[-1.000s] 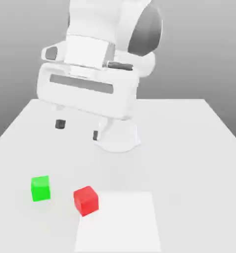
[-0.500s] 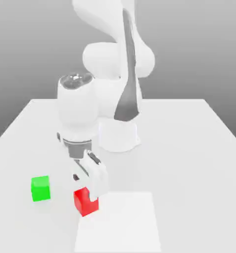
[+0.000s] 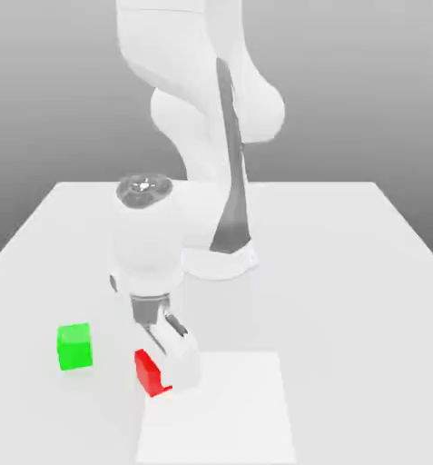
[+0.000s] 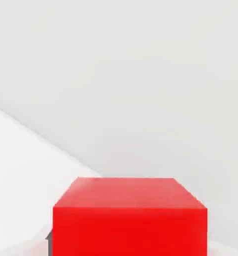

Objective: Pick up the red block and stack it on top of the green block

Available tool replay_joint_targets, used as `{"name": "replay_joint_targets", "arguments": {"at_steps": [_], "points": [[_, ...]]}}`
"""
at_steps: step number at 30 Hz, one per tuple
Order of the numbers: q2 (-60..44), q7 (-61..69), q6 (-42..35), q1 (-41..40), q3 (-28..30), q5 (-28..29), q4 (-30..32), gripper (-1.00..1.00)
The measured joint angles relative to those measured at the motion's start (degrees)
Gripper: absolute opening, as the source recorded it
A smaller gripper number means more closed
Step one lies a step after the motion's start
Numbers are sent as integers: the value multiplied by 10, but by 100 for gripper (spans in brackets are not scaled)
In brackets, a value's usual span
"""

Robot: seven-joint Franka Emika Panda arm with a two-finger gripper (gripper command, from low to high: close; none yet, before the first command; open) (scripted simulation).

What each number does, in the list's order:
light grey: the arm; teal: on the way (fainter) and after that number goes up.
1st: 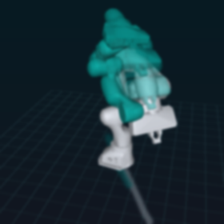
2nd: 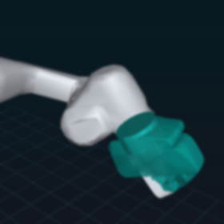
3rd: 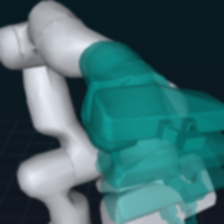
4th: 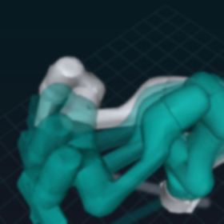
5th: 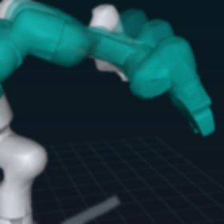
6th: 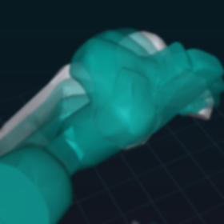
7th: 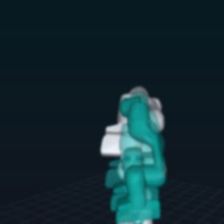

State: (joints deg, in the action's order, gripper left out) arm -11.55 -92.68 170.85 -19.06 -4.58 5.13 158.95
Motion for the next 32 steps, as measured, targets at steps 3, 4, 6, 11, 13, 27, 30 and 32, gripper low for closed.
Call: {"name": "replay_joint_targets", "arguments": {"at_steps": [3, 4, 6, 11, 13, 27, 30, 32], "points": [[37, 14, -31, -8, -13, -20, 4, -100], [50, 19, -42, -9, -15, -27, 5, -100], [74, 27, -62, -10, -19, -38, 9, -100], [126, 20, -109, -1, -8, -50, 19, -100], [142, -21, -126, -50, 19, -45, 20, -100], [94, -172, -83, -157, 77, -46, 13, -100], [66, -164, -55, -158, 72, -57, 13, 100], [66, -164, -55, -158, 72, -57, 13, 100]]}}
